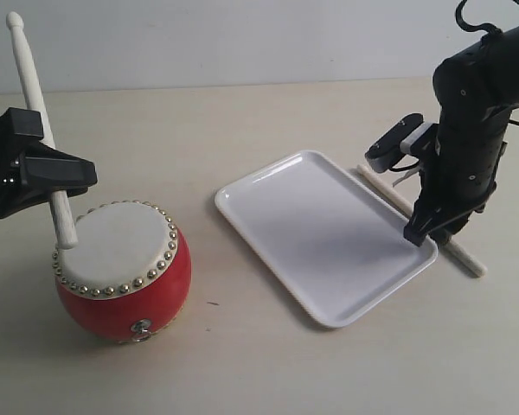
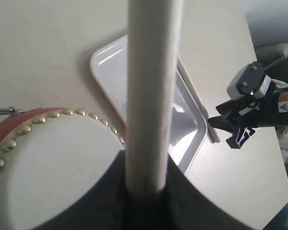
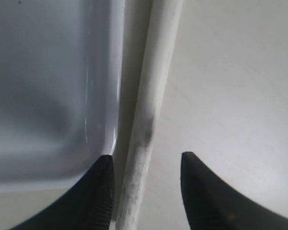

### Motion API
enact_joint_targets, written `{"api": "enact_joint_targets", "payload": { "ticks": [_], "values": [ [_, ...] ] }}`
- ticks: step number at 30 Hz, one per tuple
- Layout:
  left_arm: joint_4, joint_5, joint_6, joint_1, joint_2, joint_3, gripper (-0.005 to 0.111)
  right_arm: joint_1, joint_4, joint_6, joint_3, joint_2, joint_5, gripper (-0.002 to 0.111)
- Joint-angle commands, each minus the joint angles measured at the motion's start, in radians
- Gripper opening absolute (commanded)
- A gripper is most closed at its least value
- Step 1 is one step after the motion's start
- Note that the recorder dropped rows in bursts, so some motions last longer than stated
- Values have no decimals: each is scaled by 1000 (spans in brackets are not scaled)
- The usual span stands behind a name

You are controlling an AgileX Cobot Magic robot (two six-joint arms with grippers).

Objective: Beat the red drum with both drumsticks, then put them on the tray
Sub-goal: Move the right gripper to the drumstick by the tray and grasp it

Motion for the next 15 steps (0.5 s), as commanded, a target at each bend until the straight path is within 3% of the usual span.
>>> {"api": "enact_joint_targets", "payload": {
  "ticks": [1, 15],
  "values": [
    [-11, 6, 6, 3, -6, 3, 0, -5, -9, 10, -6, 3, -21, 43],
    [-20, 6, 6, 3, -6, 3, 0, -5, -56, 69, -6, 59, -22, 43]
  ]
}}
